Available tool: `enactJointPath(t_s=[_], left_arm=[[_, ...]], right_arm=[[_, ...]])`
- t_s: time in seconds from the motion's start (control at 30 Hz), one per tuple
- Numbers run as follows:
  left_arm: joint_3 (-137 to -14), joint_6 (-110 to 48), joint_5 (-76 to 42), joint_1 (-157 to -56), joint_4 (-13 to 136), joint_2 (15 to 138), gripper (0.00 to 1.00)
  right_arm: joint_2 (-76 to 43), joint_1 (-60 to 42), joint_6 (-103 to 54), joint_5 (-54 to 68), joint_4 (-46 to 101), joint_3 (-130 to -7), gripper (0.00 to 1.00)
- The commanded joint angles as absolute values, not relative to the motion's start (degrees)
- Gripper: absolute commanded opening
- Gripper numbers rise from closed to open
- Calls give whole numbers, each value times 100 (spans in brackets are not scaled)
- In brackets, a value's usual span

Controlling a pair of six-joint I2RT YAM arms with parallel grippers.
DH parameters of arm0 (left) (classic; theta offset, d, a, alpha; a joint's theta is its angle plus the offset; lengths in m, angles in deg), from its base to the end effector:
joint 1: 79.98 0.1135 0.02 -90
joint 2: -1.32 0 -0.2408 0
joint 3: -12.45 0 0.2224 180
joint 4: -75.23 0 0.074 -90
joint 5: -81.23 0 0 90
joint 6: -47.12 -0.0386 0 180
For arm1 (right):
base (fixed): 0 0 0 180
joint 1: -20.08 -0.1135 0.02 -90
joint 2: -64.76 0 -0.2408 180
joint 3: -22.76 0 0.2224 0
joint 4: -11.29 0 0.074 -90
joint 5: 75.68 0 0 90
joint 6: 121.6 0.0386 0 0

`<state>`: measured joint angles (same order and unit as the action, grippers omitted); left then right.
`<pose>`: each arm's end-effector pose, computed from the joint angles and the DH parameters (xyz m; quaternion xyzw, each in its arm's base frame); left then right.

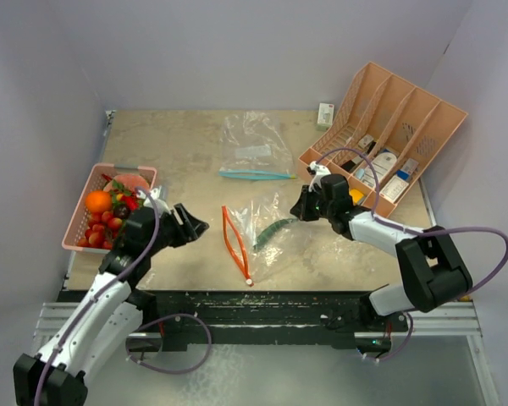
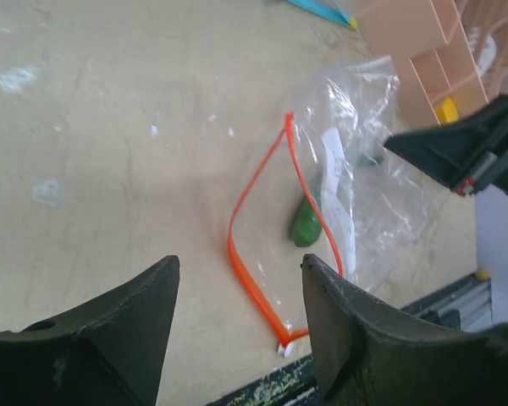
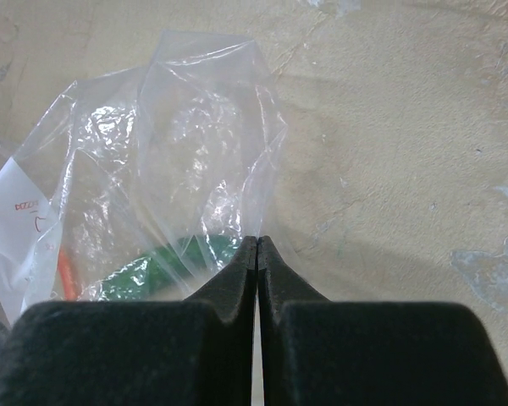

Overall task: Open the zip-top bag and remove the fake food
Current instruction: Pick up the fake vegetable from the zipper food storage bag.

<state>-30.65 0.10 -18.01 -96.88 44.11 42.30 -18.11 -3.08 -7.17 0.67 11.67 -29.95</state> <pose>0.1499 -0.0520 0.2253 -0.1540 0.8459 -0.3126 0.4037 0.2524 0.1179 0.1840 -0.0494 0.8628 0.2931 0.4089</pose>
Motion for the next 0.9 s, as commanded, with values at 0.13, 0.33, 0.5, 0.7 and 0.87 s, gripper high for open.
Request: enactJointPath(t_s=[0.13, 0.33, 0.5, 0.7, 0.87], left_arm=[[-2340, 292, -2600, -10309, 5195, 3969, 49], [-1565, 1190, -2591, -10728, 6811, 4724, 29], [-1587, 1210, -2248, -11039, 7641, 5556, 29], [-1772, 1368, -2379, -11146, 8548, 6625, 28], [-1928, 1496, -2385, -11313, 8850, 7082, 25]], right_arm=[[-1759, -277, -668, -198, 1129, -3286, 0], [-1794, -277, -611, -284, 1065, -3292, 0], [-1764, -277, -639, -325, 1113, -3265, 0], [-1690, -277, -622, -302, 1118, -3174, 0], [-1693, -271, -624, -289, 1101, -3118, 0]])
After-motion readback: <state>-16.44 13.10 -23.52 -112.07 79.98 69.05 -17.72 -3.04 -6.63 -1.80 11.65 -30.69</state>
